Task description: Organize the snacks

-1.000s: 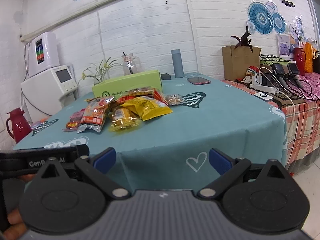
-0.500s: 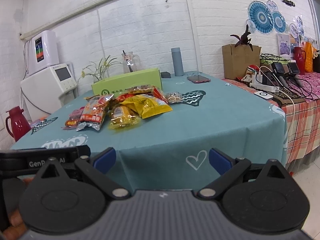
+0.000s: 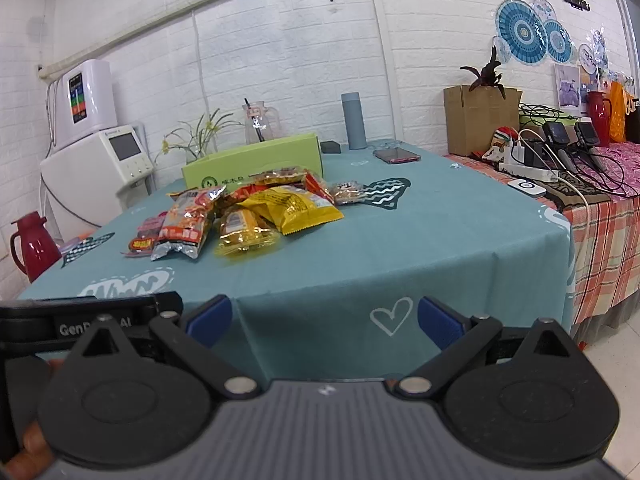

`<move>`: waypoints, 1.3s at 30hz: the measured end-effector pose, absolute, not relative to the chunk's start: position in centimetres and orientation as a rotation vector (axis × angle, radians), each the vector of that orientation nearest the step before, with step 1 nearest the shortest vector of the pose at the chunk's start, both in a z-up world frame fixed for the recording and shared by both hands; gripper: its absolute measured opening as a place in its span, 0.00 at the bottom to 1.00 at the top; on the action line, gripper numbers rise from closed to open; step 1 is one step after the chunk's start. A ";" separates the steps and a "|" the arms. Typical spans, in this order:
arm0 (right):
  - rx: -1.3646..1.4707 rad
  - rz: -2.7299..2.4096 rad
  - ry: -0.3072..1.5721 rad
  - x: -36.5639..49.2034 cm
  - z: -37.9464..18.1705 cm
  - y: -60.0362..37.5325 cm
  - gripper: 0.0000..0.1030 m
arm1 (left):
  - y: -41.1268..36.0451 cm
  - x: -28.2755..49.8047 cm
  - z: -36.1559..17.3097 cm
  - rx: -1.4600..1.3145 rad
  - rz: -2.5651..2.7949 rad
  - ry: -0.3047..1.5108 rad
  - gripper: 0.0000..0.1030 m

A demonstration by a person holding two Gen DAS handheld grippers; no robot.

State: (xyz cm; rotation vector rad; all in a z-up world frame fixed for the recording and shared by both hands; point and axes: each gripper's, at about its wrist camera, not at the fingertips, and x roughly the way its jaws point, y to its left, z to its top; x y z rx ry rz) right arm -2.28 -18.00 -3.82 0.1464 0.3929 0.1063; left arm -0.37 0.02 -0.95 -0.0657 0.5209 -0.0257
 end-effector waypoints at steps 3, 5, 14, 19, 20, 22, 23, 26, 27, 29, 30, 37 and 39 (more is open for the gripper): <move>0.148 0.106 0.397 -2.2 -3.9 -18.0 0.95 | 0.0 -0.3 -1.1 -0.066 -0.032 0.525 0.85; 0.149 0.106 0.397 -2.2 -3.9 -18.0 0.95 | 0.1 -0.1 -1.2 -0.072 -0.037 0.533 0.85; 0.118 0.207 0.318 5.1 -3.0 -17.1 0.95 | 2.8 4.6 0.8 -0.132 -0.029 0.524 0.87; 0.025 0.148 0.457 11.7 -4.7 -17.2 0.95 | 5.5 8.2 -0.4 -0.175 0.015 0.584 0.88; 0.024 0.152 0.487 12.4 -5.3 -17.4 0.95 | 5.9 8.9 -0.8 -0.185 0.017 0.609 0.87; -0.007 0.154 0.494 13.1 -6.0 -17.4 0.96 | 6.8 9.9 -1.3 -0.209 0.026 0.649 0.85; -0.030 0.150 0.503 13.4 -6.2 -17.2 0.96 | 7.2 10.3 -1.4 -0.220 0.024 0.656 0.85; -0.047 0.202 0.480 13.6 -6.6 -17.7 0.96 | 8.1 11.4 -1.0 -0.237 0.013 0.678 0.85; -0.045 0.220 0.463 13.5 -6.8 -18.1 0.96 | 8.3 11.8 -0.8 -0.238 0.007 0.685 0.85; -0.059 0.236 0.468 13.4 -6.6 -18.7 0.96 | 8.8 12.7 -0.3 -0.230 -0.001 0.696 0.85; -0.066 0.228 0.508 13.7 -6.0 -18.6 0.96 | 9.1 13.3 0.0 -0.222 -0.005 0.702 0.85; -0.133 0.546 0.423 13.9 -0.5 -11.0 0.96 | 11.2 18.1 3.1 -0.128 -0.080 0.686 0.82; -0.173 0.660 0.427 15.0 -0.3 -7.8 0.96 | 11.7 19.2 3.6 -0.108 -0.128 0.682 0.78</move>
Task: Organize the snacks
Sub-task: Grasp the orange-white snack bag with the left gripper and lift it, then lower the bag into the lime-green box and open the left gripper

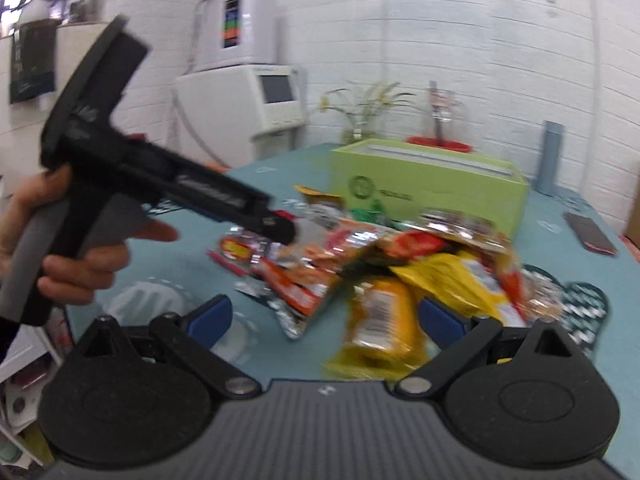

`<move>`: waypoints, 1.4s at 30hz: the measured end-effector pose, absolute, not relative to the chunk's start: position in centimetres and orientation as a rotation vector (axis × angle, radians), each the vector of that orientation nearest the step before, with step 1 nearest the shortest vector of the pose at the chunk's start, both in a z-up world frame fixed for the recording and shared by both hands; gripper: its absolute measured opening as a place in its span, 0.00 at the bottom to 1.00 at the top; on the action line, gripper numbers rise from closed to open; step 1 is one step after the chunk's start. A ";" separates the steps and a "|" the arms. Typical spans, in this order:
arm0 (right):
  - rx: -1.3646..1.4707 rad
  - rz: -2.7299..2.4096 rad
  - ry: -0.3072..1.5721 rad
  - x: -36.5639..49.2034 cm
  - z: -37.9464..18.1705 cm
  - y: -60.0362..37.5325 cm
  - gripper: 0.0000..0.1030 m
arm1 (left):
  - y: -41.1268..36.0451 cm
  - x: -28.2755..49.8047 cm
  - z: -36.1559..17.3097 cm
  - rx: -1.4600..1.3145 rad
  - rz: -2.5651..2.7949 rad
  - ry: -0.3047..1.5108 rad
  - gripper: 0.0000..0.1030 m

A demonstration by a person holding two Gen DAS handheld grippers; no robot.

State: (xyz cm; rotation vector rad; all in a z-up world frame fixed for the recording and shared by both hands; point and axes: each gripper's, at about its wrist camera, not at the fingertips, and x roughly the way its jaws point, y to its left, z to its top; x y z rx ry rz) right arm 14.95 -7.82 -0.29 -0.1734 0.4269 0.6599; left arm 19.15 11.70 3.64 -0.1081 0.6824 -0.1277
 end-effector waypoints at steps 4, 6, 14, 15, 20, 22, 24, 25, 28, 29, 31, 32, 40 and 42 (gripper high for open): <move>-0.214 0.705 0.483 18.3 -1.0 -4.1 0.96 | 12.8 20.8 3.5 -0.147 -0.232 0.726 0.71; -0.216 0.695 0.523 19.5 -1.5 -3.5 0.96 | 13.1 21.3 3.4 -0.166 -0.283 0.730 0.71; -0.225 0.697 0.562 22.1 -2.4 -1.9 0.76 | 11.9 23.5 0.9 -0.170 -0.385 0.812 0.43; -0.225 0.707 0.566 22.2 -2.2 -1.9 0.71 | 12.1 23.2 0.9 -0.166 -0.372 0.799 0.36; -0.223 0.748 0.530 22.3 0.4 -2.5 0.63 | 13.4 22.8 3.0 -0.218 -0.379 0.770 0.31; -0.233 0.745 0.483 23.4 2.0 -2.5 0.63 | 13.3 23.6 4.9 -0.198 -0.373 0.718 0.31; -0.249 0.742 0.436 25.8 3.9 -2.2 0.63 | 13.0 25.3 6.8 -0.165 -0.357 0.667 0.31; -0.258 0.739 0.414 27.3 4.8 -2.0 0.63 | 12.9 26.7 7.9 -0.150 -0.345 0.640 0.31; -0.291 0.724 0.374 33.0 7.3 -1.1 0.63 | 13.0 31.8 10.5 -0.107 -0.319 0.590 0.31; -0.300 0.719 0.373 35.1 7.9 -0.7 0.63 | 13.0 33.9 11.2 -0.089 -0.310 0.582 0.31; -0.301 0.719 0.388 39.3 8.6 0.0 0.63 | 13.2 38.4 11.8 -0.063 -0.284 0.586 0.31; -0.290 0.721 0.409 41.4 8.6 0.2 0.63 | 13.3 40.5 11.8 -0.057 -0.274 0.600 0.31; -0.209 0.790 0.606 50.7 4.7 1.8 0.69 | 15.7 49.5 6.6 -0.048 -0.212 0.730 0.32; -0.191 0.783 0.608 50.9 4.5 1.4 0.78 | 16.1 49.5 6.3 -0.049 -0.189 0.714 0.44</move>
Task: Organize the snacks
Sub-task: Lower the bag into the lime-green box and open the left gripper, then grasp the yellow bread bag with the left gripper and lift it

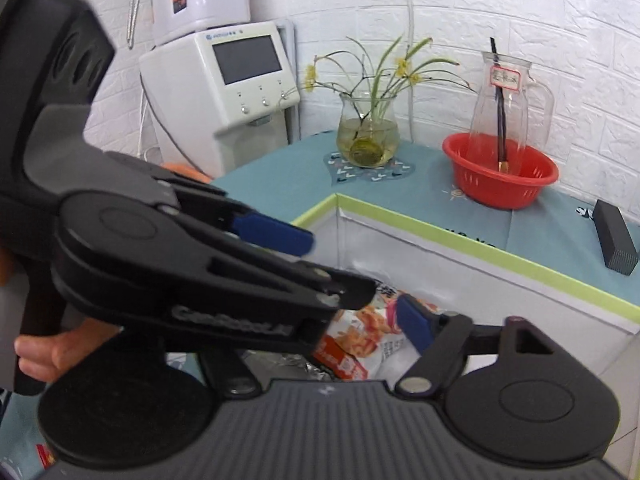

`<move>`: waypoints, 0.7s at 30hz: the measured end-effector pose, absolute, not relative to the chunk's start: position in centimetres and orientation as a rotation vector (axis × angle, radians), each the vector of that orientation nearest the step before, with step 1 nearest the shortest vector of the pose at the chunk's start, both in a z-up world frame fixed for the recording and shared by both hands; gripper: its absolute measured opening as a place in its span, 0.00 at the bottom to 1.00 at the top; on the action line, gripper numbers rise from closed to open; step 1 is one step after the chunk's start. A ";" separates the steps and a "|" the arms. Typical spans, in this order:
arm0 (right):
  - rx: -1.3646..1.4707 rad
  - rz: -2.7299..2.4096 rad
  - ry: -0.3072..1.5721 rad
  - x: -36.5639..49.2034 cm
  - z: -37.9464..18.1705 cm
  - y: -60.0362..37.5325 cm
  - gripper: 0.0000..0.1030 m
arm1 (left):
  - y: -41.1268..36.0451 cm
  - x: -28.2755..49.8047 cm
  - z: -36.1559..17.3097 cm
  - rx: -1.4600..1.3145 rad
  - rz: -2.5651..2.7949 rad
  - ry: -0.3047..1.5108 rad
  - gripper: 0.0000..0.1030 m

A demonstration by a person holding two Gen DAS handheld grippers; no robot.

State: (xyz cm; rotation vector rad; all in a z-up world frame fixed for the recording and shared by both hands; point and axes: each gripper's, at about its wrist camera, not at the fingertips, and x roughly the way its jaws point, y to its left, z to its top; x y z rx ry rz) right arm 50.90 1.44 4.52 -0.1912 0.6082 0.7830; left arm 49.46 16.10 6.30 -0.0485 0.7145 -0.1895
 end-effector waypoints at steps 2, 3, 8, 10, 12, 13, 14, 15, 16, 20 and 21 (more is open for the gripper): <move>-0.171 0.764 0.582 49.9 5.2 0.3 0.80 | 16.5 48.4 7.0 -0.067 -0.180 0.681 0.52; -0.155 0.760 0.562 49.0 5.8 -0.6 0.85 | 16.7 47.7 7.5 -0.071 -0.181 0.665 0.54; -0.116 0.728 0.458 41.5 7.8 -5.2 0.91 | 16.2 41.5 10.3 -0.084 -0.206 0.577 0.67; -0.097 0.707 0.440 37.8 7.8 -7.1 0.91 | 15.9 38.6 10.7 -0.111 -0.232 0.570 0.67; -0.076 0.683 0.440 34.5 7.4 -8.8 0.91 | 15.3 35.7 10.6 -0.139 -0.266 0.569 0.68; -0.064 0.667 0.437 32.5 7.1 -9.8 0.91 | 14.8 34.2 10.4 -0.148 -0.287 0.567 0.70; -0.055 0.650 0.435 30.7 6.7 -10.7 0.91 | 14.2 32.7 10.0 -0.154 -0.307 0.570 0.71; -0.045 0.630 0.438 28.8 6.3 -11.4 0.91 | 13.6 31.4 9.6 -0.157 -0.323 0.578 0.71; -0.034 0.611 0.445 27.1 5.9 -11.9 0.91 | 12.9 30.3 9.0 -0.158 -0.334 0.588 0.71; 0.053 0.610 0.506 21.3 3.5 -13.1 0.91 | 10.3 25.7 5.7 -0.192 -0.379 0.665 0.71; 0.077 0.626 0.531 20.3 2.8 -13.0 0.91 | 9.9 24.9 4.8 -0.213 -0.388 0.696 0.70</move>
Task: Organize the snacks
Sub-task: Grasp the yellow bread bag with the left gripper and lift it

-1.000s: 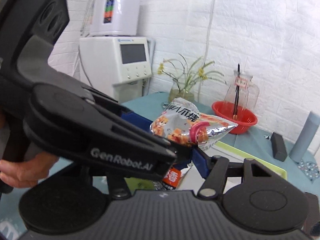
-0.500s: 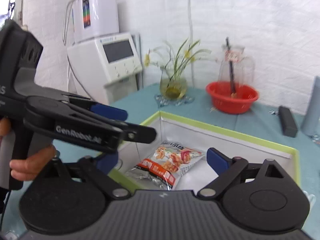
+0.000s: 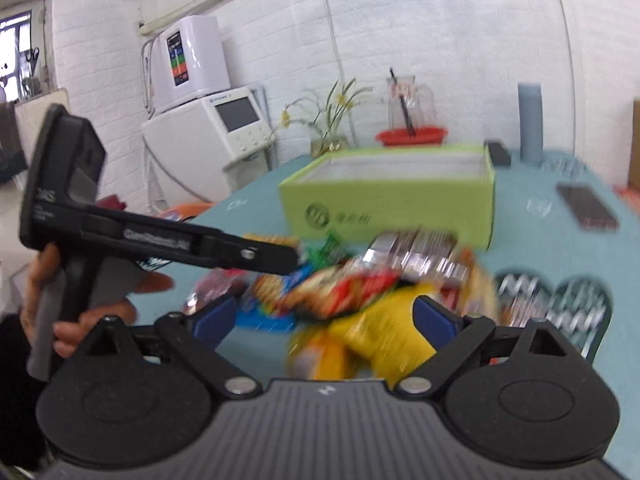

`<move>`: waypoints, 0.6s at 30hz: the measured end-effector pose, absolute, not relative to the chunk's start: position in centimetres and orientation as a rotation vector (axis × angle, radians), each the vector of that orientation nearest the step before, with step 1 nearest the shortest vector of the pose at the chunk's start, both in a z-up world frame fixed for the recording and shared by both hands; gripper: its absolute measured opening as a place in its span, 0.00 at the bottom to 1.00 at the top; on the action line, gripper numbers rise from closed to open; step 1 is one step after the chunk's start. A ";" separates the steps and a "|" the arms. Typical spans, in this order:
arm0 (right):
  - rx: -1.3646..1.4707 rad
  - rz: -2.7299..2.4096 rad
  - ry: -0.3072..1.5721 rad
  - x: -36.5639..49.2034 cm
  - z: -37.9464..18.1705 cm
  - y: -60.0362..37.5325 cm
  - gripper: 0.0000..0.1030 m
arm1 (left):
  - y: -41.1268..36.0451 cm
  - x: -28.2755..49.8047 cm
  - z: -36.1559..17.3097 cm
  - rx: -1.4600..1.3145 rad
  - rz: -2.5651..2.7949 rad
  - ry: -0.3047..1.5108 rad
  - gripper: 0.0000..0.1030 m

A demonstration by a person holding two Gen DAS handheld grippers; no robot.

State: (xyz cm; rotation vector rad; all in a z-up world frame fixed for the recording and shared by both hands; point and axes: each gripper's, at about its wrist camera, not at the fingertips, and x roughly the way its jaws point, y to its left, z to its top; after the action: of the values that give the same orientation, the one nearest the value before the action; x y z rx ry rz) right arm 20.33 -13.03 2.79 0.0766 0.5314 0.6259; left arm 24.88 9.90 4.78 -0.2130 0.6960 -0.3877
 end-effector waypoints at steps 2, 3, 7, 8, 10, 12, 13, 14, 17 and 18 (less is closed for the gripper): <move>0.096 0.668 0.574 19.4 1.5 -12.4 0.91 | 9.4 23.7 3.1 -0.268 -0.402 0.749 0.69; 0.095 0.672 0.588 19.3 1.0 -12.0 0.91 | 9.2 23.3 2.3 -0.298 -0.412 0.776 0.69; -0.003 0.651 0.617 20.0 -1.0 -9.8 0.91 | 8.7 23.6 0.8 -0.347 -0.404 0.846 0.64; -0.027 0.644 0.624 20.4 -1.5 -9.5 0.91 | 8.5 23.8 0.6 -0.349 -0.404 0.850 0.64; -0.060 0.630 0.636 21.0 -2.3 -8.8 0.91 | 8.2 24.3 0.5 -0.358 -0.395 0.862 0.63; -0.077 0.620 0.642 21.3 -2.7 -8.3 0.91 | 8.0 24.7 0.1 -0.357 -0.391 0.872 0.58; -0.078 0.625 0.642 21.3 -2.8 -8.1 0.91 | 8.1 24.7 -0.3 -0.354 -0.385 0.879 0.55; -0.077 0.630 0.648 21.3 -2.8 -8.0 0.91 | 8.1 24.7 -0.5 -0.356 -0.387 0.884 0.54; -0.080 0.648 0.658 21.1 -2.8 -7.1 0.91 | 8.6 24.3 -0.7 -0.361 -0.396 0.876 0.49; -0.083 0.657 0.658 21.0 -2.8 -6.8 0.91 | 8.8 24.2 -0.7 -0.371 -0.400 0.877 0.43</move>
State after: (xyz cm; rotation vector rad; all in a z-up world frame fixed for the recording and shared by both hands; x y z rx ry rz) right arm 21.01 -6.78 -2.79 -0.0834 0.6584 0.6574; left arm 24.16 8.83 -0.73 -0.3711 0.8774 -0.4004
